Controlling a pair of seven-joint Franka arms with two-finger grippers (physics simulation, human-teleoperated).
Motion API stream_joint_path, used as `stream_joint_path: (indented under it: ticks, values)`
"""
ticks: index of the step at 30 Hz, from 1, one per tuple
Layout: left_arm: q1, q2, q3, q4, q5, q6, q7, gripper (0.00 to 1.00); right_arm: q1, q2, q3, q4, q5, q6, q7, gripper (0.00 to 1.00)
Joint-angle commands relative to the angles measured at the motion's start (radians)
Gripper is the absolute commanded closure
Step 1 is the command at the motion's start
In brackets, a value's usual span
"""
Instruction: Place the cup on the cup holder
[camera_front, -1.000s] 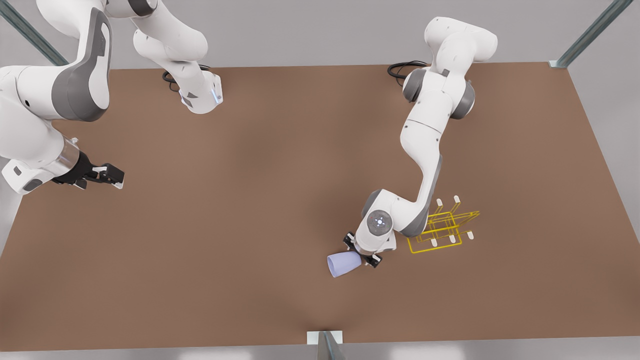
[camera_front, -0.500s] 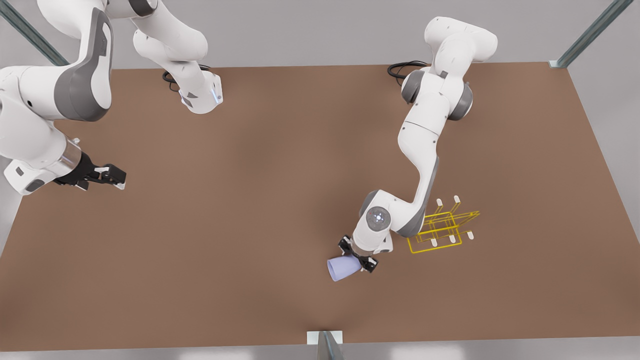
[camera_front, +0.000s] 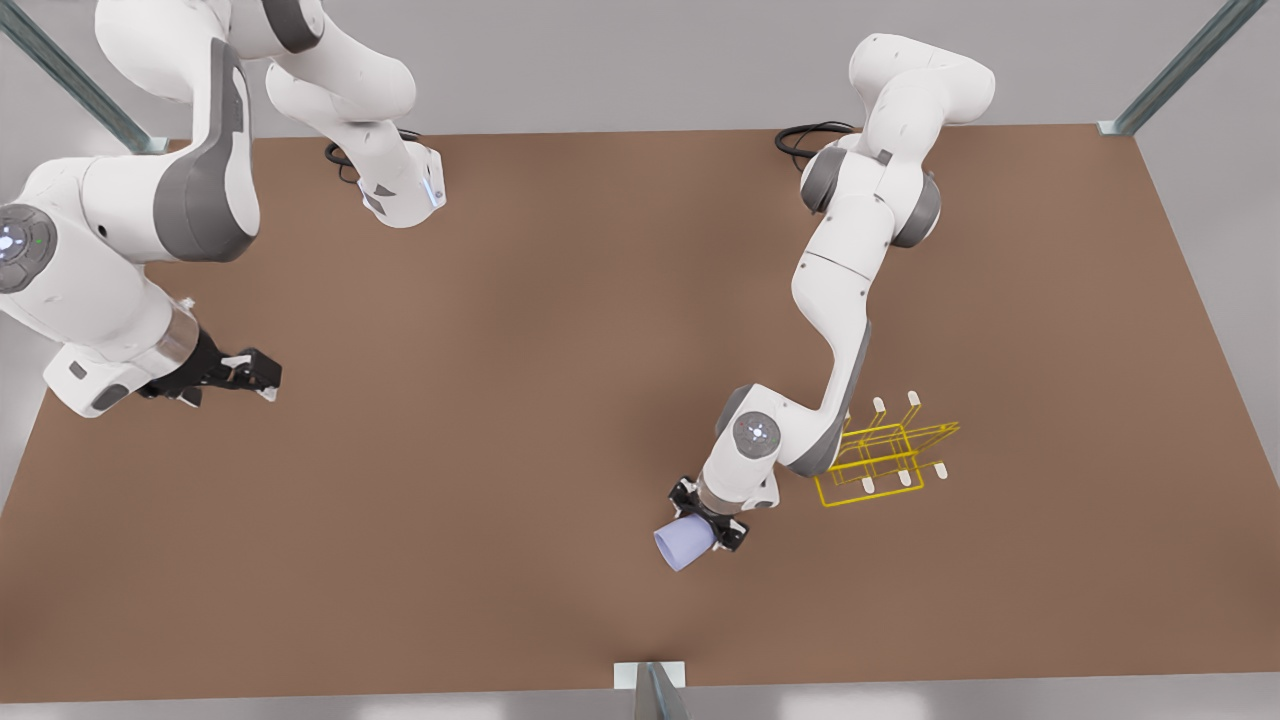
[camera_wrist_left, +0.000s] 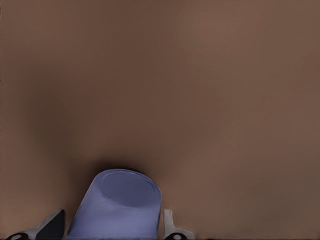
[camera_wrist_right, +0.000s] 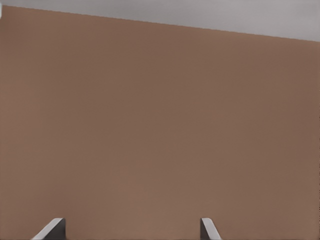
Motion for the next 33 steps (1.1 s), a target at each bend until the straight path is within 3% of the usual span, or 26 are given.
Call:
stream_joint_path:
  ticks: [1, 4, 6, 11, 12, 13, 14, 21, 26, 33]
  values:
    - [-0.001, -0.001, -0.003, 0.001, -0.004, 0.029, -0.553, 0.03, -0.015, 0.001, -0.002, -0.001, -0.022, -0.019, -0.013, 0.0]
    - [-0.006, 0.007, -0.003, 0.001, -0.004, 0.04, -0.551, 0.03, -0.027, -0.031, 0.002, -0.1, -0.019, 0.029, -0.023, 0.0]
    - [-0.006, 0.018, -0.012, 0.002, -0.004, 0.059, -0.554, 0.03, -0.025, -0.005, 0.001, -0.101, -0.02, -0.051, -0.009, 0.0]
    - [-0.006, 0.033, -0.008, 0.004, -0.003, 0.072, -0.553, 0.03, -0.033, 0.033, -0.001, -0.092, -0.006, -0.008, -0.018, 0.0]
    - [-0.006, 0.033, -0.009, 0.002, -0.003, 0.072, -0.551, 0.06, -0.031, 0.035, -0.001, -0.092, -0.006, -0.007, -0.018, 0.0]
    - [-0.006, 0.03, -0.009, 0.002, -0.003, 0.072, -0.545, 0.18, -0.028, 0.039, -0.001, -0.092, -0.006, 0.012, -0.021, 0.0]
    - [-0.006, 0.027, -0.009, 0.002, -0.003, 0.069, -0.543, 0.23, -0.024, 0.038, 0.001, -0.089, -0.008, 0.012, -0.023, 0.0]
    - [-0.027, -0.048, -0.006, 0.001, 0.004, -0.007, -0.5, 0.23, -0.031, 0.039, 0.001, -0.086, -0.006, 0.05, -0.007, 0.0]
    - [-0.111, -0.159, -0.003, -0.001, 0.059, -0.242, -0.372, 0.23, -0.036, -0.011, -0.002, -0.161, 0.013, 0.087, 0.0, 0.0]
    - [-0.156, -0.274, 0.0, -0.001, 0.197, -0.716, -0.053, 0.23, -0.036, -0.008, -0.002, -0.16, 0.013, 0.084, 0.0, 0.0]
